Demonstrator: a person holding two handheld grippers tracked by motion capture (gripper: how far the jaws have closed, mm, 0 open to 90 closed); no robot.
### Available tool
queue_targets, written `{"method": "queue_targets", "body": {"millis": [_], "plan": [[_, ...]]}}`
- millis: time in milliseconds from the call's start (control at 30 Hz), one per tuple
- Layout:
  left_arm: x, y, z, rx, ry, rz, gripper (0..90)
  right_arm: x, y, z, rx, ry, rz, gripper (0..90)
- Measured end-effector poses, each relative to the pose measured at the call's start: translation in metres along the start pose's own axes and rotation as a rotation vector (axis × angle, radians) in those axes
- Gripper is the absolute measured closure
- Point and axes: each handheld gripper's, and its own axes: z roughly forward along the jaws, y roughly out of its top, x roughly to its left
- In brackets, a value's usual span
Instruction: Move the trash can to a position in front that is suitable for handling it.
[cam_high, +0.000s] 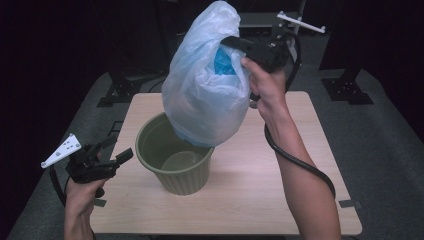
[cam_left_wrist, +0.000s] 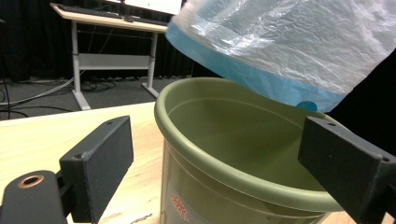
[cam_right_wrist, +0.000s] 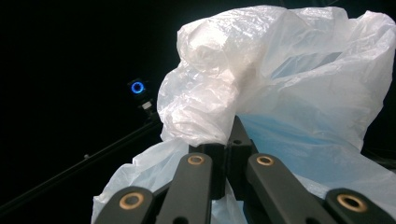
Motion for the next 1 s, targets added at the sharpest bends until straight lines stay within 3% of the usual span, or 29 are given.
{"method": "queue_targets", "body": {"millis": [200, 600, 1000], "plan": [[0.001, -0.002, 0.002, 0.012, -0.001, -0.003, 9.2, -0.01, 0.009, -0.021, -0.023, -0.056, -0.009, 90.0], [0.001, -0.004, 0.006, 0.027, -0.001, -0.003, 9.2, -0.015, 0.025, -0.058, -0.046, -0.14, -0.041, 89.9], [0.0, -0.004, 0.007, 0.034, 0.0, -0.004, 9.2, -0.033, 0.016, -0.079, -0.032, -0.185, -0.023, 89.8]]}}
